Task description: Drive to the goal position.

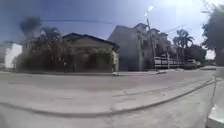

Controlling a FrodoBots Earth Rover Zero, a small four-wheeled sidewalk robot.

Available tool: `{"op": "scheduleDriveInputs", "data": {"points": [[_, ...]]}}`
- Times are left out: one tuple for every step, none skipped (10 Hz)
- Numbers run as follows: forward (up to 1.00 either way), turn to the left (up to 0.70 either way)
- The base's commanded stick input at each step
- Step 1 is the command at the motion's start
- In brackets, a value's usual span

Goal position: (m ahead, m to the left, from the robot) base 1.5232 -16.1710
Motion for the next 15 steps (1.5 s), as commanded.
{"op": "scheduleDriveInputs", "data": {"points": [[0.70, -0.35], [0.70, -0.35], [0.70, -0.35], [0.70, -0.35], [0.70, -0.35], [0.70, -0.35], [0.70, -0.35], [0.70, -0.35], [0.70, -0.35], [0.70, -0.35], [0.70, -0.35], [0.70, -0.35], [0.70, -0.35], [0.80, -0.34], [0.85, -0.34]]}}
